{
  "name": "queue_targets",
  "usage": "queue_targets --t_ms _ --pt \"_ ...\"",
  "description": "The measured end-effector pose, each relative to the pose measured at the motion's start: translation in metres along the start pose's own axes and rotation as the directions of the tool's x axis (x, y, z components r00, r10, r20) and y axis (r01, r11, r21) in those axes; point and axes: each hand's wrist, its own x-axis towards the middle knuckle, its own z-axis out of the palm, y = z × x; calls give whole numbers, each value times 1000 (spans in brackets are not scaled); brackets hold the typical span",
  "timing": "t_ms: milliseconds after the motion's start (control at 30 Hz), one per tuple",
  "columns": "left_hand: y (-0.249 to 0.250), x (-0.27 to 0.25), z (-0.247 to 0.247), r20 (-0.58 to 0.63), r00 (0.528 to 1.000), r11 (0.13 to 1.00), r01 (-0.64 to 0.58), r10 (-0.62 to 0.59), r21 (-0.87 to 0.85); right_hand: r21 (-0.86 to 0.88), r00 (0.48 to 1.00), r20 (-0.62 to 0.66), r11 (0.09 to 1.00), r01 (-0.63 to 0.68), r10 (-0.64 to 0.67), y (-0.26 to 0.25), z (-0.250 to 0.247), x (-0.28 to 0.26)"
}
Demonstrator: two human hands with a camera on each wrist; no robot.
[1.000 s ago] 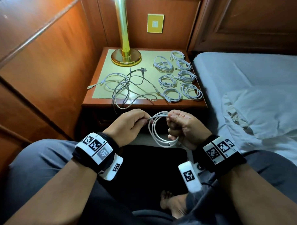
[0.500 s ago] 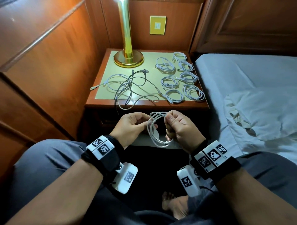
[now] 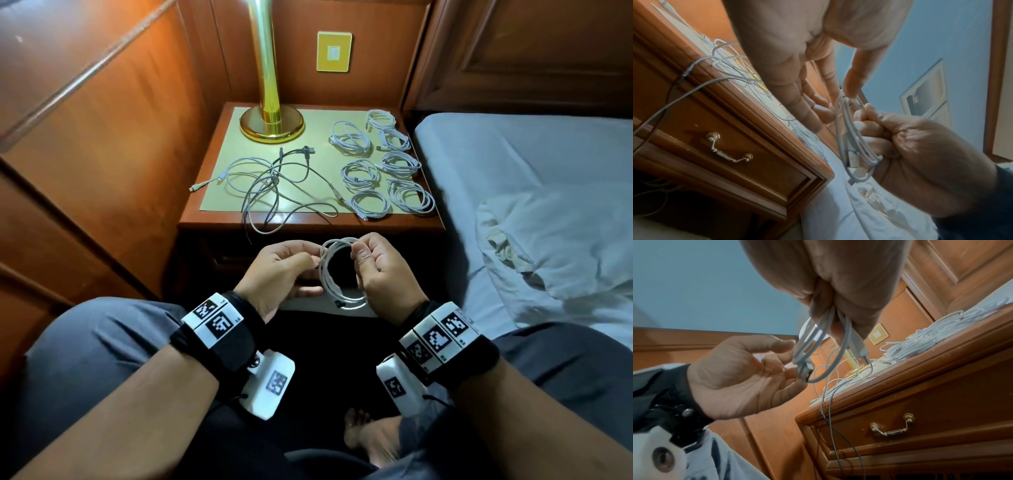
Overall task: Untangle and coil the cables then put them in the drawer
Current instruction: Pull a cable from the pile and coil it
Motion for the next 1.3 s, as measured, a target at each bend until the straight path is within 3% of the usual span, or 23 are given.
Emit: queue_targets --t_ms 167,400,500,667,833,933,1000,1100,1200,1300 --pt "-7 3 0 -22 996 977 -77 83 197 32 999 34 999 -10 9 5 2 -1" --pt "-15 6 -1 -73 976 939 -175 205 295 64 994 105 997 -30 23 0 5 -2" --pt "-15 6 1 -24 983 976 -176 181 128 76 997 73 997 -13 7 -2 5 -1" --pt "-8 4 -1 160 987 968 39 2 -248 36 999 46 999 1 -3 -1 3 -1" --pt "-7 5 1 175 984 958 30 21 -286 117 997 79 993 -29 20 -6 0 -1" --pt "-8 3 4 127 989 997 -68 71 -29 149 997 76 988 -24 13 -8 1 -3" --pt "-12 4 2 97 989 966 -134 115 219 170 998 67 985 -26 15 -8 0 -3" --pt "-15 9 -6 101 976 897 -217 193 385 223 996 55 971 -80 70 -9 -2 -2" --pt "-13 12 -15 216 940 717 -342 265 608 294 987 93 944 -153 131 -12 -5 1" --pt "-8 12 -23 297 912 507 -405 282 761 233 978 152 956 -178 145 -14 -13 3"
